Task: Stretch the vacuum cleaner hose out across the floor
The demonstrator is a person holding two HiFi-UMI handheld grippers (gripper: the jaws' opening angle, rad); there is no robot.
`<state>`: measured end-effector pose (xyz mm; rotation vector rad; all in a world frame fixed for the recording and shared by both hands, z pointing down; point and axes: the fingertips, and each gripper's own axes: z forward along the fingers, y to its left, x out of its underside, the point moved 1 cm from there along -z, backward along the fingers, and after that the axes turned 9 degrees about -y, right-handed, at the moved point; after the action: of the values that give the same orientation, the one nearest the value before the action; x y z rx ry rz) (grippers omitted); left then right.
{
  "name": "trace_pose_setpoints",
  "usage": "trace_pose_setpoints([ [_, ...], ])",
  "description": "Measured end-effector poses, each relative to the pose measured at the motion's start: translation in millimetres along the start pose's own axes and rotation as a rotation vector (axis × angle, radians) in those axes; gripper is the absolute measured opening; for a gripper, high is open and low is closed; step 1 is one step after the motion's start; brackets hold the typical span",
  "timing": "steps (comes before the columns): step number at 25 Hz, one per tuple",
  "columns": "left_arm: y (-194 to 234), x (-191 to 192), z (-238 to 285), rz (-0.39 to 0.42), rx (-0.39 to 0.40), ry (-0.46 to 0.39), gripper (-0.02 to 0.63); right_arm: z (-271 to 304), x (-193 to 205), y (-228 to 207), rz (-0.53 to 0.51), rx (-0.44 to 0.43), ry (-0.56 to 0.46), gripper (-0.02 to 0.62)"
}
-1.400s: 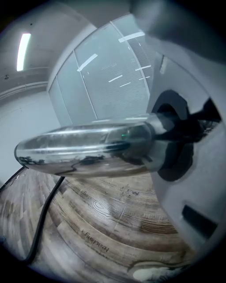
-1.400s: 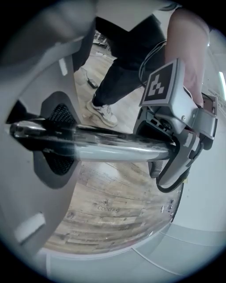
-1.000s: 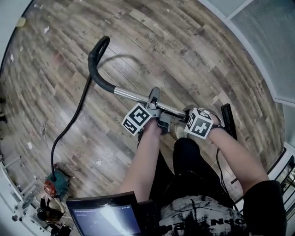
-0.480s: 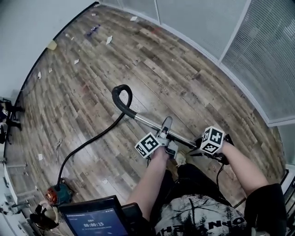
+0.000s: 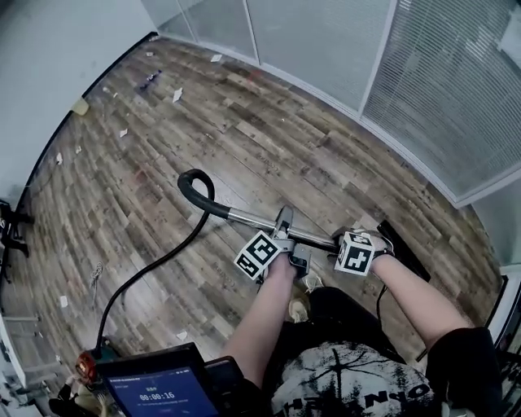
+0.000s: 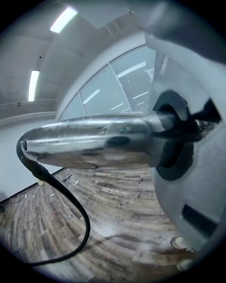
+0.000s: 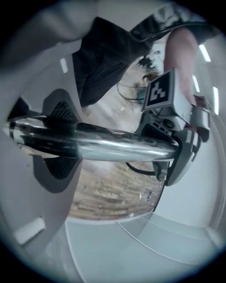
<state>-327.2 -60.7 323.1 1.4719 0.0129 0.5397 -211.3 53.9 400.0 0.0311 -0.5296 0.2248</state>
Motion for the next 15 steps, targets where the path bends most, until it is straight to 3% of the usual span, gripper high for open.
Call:
trace_pose_setpoints([
  [3, -2.1, -1.3, 5.9, -0.022, -0.039, -0.033, 0.069, 2.9, -13.5, -22.9, -0.149, 0.232, 0.063, 0.156],
  [5, -9.5, 1.0, 14.6, -0.045, -0.047, -0.033, 0.071, -0.1, -18.2, -36.5, -0.137, 0.283, 0.052, 0.102],
  [8, -20.2, 17.0, 10.0, -0.031, -0.024, 0.009, 0.079, -12.4, -7.2, -32.6, -0.121, 0.267, 0.039, 0.081],
  [12, -34.2, 33.1, -11.3, 0.102, 0.045, -0.001, 0.142, -32.6, 15.4, -13.6, -0.144, 0.220, 0.034, 0.080],
  [15, -40.3, 39.3, -3.3, 0.025, 0.068, -0.055, 0.102, -41.4, 36.9, -17.7, -0.131, 0.152, 0.015, 0.080],
])
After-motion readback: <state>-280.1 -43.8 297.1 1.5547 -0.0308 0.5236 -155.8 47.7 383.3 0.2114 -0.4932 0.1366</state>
